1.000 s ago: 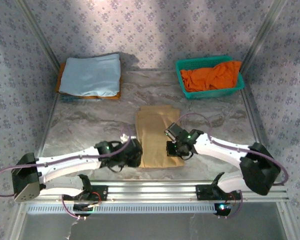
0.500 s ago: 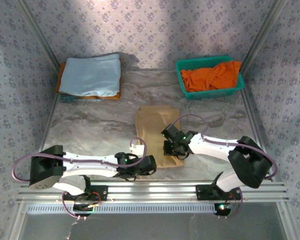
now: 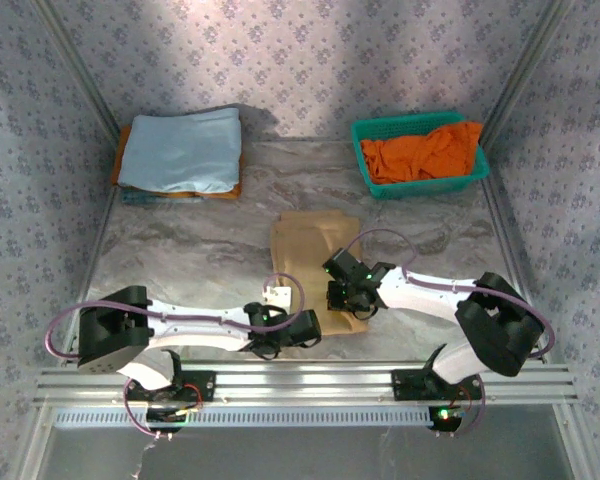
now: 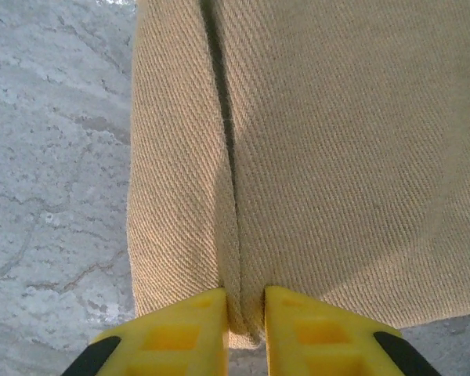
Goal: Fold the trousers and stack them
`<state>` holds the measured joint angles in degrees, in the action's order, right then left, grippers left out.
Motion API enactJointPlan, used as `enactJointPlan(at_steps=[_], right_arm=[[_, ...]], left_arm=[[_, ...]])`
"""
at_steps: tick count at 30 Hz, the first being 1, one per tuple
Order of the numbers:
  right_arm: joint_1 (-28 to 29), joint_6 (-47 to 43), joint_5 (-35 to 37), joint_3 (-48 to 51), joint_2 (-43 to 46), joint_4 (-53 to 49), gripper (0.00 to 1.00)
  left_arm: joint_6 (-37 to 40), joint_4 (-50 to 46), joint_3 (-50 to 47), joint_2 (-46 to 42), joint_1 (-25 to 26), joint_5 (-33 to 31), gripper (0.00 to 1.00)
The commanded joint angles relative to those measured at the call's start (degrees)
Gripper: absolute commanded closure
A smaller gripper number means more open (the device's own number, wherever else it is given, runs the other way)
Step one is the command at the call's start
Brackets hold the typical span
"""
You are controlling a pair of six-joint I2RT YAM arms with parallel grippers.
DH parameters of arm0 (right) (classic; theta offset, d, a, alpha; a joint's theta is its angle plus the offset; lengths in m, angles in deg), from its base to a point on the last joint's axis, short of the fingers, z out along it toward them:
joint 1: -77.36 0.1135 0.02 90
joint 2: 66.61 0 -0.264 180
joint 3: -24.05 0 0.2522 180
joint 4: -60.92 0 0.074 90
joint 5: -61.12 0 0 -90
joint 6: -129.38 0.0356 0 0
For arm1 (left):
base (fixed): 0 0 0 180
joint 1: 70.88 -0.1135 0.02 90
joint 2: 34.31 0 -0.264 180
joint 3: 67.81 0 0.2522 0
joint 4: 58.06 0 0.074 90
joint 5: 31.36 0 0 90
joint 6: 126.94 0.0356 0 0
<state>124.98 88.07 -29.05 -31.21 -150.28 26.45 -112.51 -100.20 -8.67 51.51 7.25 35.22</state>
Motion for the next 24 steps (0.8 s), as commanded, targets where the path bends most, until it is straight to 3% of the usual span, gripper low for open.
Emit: enactJointPlan(at_steps=[1, 8, 12, 16, 24], right_arm=[[-0.66, 0.53, 2.19, 1.24, -0.52, -0.74, 0.87], [-2.45, -0.15, 2.02, 1.68, -0.70, -0.73, 0.87], [-3.73, -0.78, 1.60, 2.03, -0.53, -0.78, 0.87], [-4.32, -0.99, 1.75, 2.34, -0.43, -0.73, 0.87], [-9.37, -3.51, 0.57, 2.79, -2.03, -0.48, 0.93]], left_arm=[[-1.59, -3.98, -0.78, -0.92, 0.00, -1.57, 0.84], [-2.51, -5.73, -1.44, -2.55, 0.80, -1.88, 0.90], [-2.21, -6.78, -1.35, -2.42, 1.24, -2.13, 0.99], [-1.31, -7.55, -1.58, -2.70, 1.28, -2.42, 1.00], [7.93, -9.69, -2.89, -11.34, 1.24, -2.73, 1.00]])
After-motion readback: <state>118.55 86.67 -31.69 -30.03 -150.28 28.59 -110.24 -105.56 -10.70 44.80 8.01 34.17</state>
